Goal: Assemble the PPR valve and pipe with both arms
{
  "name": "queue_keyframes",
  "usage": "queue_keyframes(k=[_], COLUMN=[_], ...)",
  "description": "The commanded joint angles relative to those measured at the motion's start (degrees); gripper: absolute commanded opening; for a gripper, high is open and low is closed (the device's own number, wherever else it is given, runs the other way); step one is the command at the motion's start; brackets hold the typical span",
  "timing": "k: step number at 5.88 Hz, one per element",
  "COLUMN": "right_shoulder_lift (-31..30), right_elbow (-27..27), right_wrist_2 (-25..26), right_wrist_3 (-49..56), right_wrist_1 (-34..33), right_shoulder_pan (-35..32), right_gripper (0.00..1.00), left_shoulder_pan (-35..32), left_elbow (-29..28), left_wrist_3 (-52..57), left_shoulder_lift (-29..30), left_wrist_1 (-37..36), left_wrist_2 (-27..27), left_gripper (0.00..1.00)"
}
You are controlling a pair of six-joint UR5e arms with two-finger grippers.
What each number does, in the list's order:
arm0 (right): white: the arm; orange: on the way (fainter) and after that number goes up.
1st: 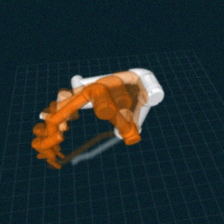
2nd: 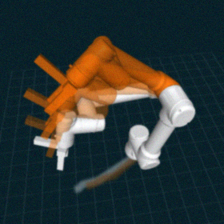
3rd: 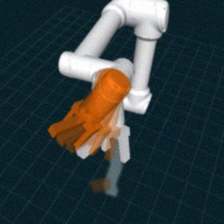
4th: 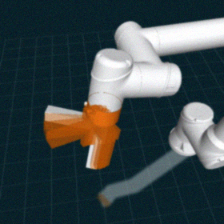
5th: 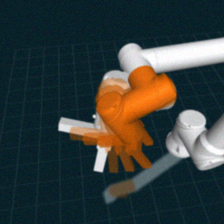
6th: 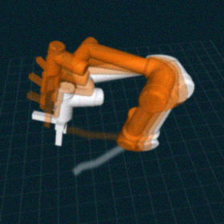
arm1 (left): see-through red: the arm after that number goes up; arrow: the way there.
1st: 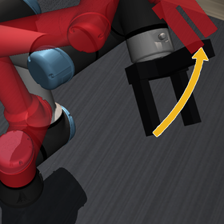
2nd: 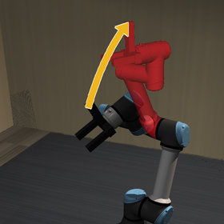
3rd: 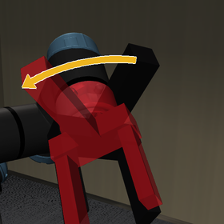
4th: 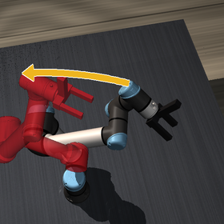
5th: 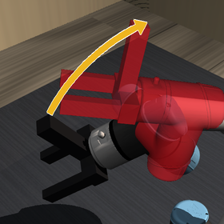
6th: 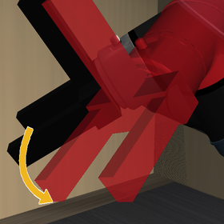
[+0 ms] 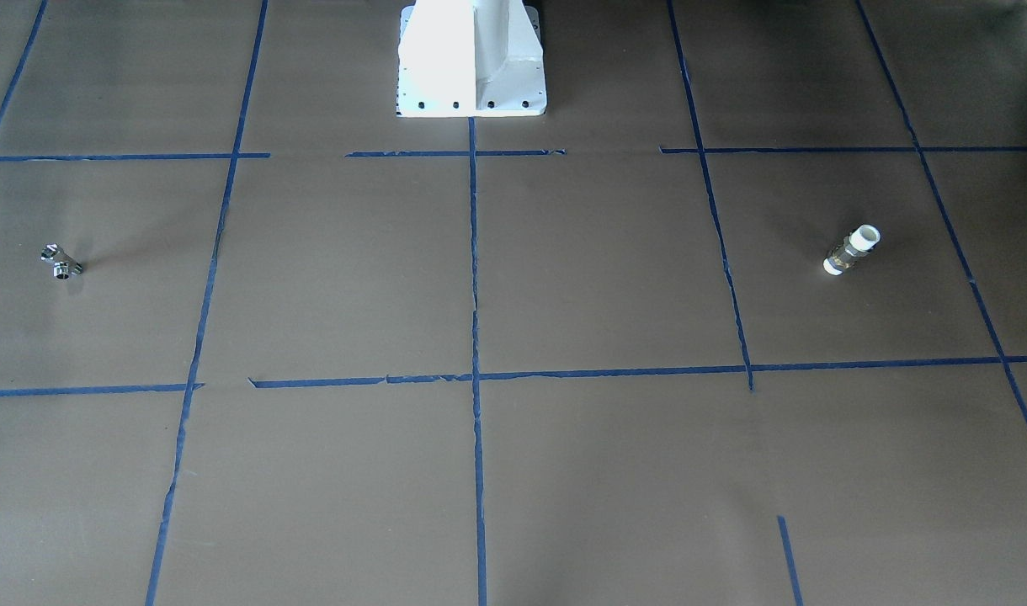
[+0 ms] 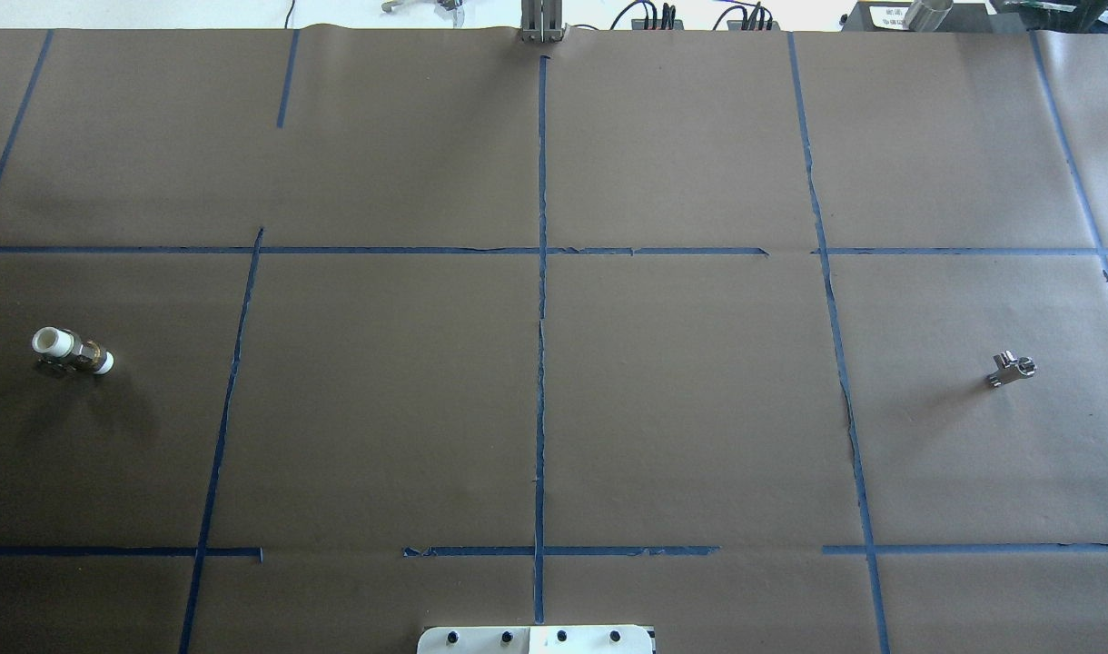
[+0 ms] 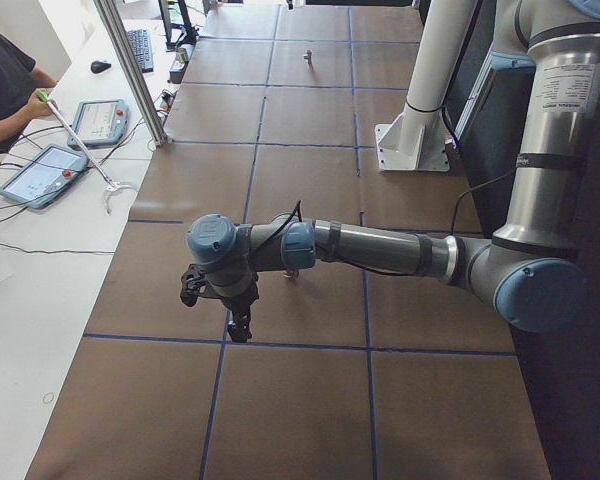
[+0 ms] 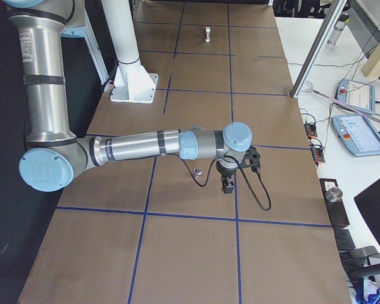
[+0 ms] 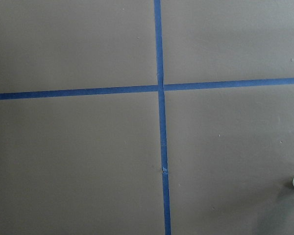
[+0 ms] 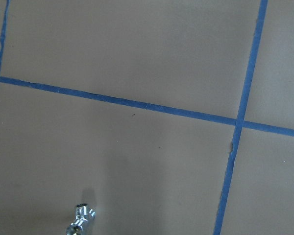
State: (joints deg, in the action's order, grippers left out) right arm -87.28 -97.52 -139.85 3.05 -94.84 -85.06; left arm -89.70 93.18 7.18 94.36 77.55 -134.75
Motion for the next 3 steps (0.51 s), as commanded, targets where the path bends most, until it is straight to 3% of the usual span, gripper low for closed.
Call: queue_keyframes(k=[1, 3], right_shoulder_lift=[0.6, -0.1], right_elbow=[0.2, 0.1], right_wrist_2=[1.3, 1.1], right_wrist_3=[-0.1, -0.3], right_wrist_1=[0.0, -0.1], right_shoulder_pan=[-0.2, -0.2], right_gripper=[1.0, 1.0], left_shoulder_pan=[0.4, 0.8], left_elbow=[0.9, 1.1], left_wrist_3=[0.8, 0.6], left_shoulder_lift=[-0.1, -0.5], left_wrist_1=[0.5, 1.2], left_wrist_2=[0.2, 0.0], left_gripper=[1.0, 1.0])
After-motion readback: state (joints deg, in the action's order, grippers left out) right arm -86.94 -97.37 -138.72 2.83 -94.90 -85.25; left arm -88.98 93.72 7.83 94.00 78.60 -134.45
